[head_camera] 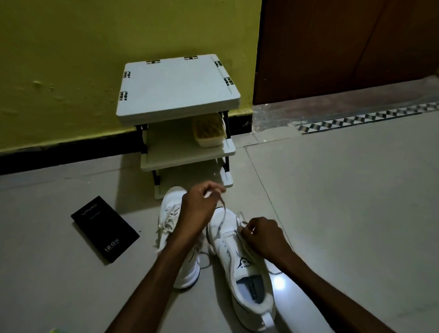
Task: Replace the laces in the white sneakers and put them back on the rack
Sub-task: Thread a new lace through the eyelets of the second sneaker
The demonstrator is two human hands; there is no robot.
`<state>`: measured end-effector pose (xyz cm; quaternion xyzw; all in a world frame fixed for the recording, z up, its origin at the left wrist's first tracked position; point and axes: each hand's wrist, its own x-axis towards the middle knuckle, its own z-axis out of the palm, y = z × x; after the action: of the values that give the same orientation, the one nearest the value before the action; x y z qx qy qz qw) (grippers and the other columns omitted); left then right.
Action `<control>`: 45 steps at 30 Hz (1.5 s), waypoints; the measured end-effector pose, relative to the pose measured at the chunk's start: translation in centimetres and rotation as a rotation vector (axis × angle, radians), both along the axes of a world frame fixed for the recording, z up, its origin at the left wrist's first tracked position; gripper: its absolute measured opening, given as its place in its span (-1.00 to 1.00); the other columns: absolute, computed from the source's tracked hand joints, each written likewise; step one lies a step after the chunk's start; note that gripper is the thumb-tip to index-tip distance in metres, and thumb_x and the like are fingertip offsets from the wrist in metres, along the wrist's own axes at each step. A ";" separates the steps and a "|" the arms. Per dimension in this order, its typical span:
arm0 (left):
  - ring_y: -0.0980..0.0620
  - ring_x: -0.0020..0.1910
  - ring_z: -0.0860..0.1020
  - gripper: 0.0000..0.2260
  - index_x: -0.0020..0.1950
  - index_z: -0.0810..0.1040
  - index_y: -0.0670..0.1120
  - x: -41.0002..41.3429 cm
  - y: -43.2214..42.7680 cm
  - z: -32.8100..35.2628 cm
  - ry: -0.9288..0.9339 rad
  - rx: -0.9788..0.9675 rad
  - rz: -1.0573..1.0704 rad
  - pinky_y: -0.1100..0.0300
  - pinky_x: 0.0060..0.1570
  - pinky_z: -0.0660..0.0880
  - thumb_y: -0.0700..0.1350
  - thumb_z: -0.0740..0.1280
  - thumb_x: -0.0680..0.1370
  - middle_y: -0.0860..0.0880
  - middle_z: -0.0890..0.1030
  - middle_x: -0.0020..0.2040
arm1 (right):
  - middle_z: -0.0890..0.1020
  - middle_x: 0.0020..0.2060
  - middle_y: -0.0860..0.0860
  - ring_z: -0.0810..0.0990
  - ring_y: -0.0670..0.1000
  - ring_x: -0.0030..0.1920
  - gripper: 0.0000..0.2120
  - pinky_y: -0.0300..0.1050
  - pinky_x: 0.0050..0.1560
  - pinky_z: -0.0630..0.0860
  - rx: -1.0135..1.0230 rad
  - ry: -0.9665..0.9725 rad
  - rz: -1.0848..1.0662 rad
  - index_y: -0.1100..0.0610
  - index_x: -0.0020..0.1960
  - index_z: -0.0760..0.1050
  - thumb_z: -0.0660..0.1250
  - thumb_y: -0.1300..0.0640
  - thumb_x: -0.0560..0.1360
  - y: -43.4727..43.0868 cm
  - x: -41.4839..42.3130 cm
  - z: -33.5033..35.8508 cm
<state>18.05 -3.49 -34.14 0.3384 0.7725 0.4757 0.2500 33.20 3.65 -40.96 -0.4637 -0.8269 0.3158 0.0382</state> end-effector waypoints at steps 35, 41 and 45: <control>0.05 -0.25 0.53 -0.83 0.04 0.51 0.04 0.4 -1.5 1.3 0.120 -0.208 -0.176 0.19 -0.23 0.40 -0.13 0.14 0.65 0.00 0.62 -0.18 | 0.65 -0.36 -0.01 0.55 -0.17 -0.38 -0.63 -0.37 -0.33 0.40 -0.223 0.321 -0.061 0.14 -0.21 0.66 0.17 0.13 0.65 2.4 -0.3 5.0; 0.18 -0.34 0.53 -0.85 0.21 0.43 0.05 -0.6 -1.1 8.0 0.143 -0.087 -0.367 0.22 -0.24 0.43 -0.07 0.22 0.65 0.04 0.59 -0.31 | 0.62 -0.31 -0.02 0.57 -0.09 -0.27 -0.77 -0.15 -0.18 0.47 -0.073 0.417 0.229 0.05 -0.02 0.63 0.24 -0.01 0.61 3.0 -2.7 13.3; 0.05 -0.18 0.63 -0.85 0.19 0.45 0.07 -1.5 -0.7 12.1 0.168 -0.012 -0.351 0.11 -0.14 0.53 -0.06 0.26 0.63 0.02 0.62 -0.24 | 0.60 -0.28 -0.11 0.55 -0.18 -0.27 -0.87 -0.33 -0.24 0.44 -0.183 0.268 0.463 0.00 -0.08 0.59 0.28 0.12 0.60 2.9 -4.1 16.4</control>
<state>16.53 -4.20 -22.02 0.5048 0.7226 0.3904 0.2656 29.13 6.59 -24.54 -0.2181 -0.8666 0.4477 0.0319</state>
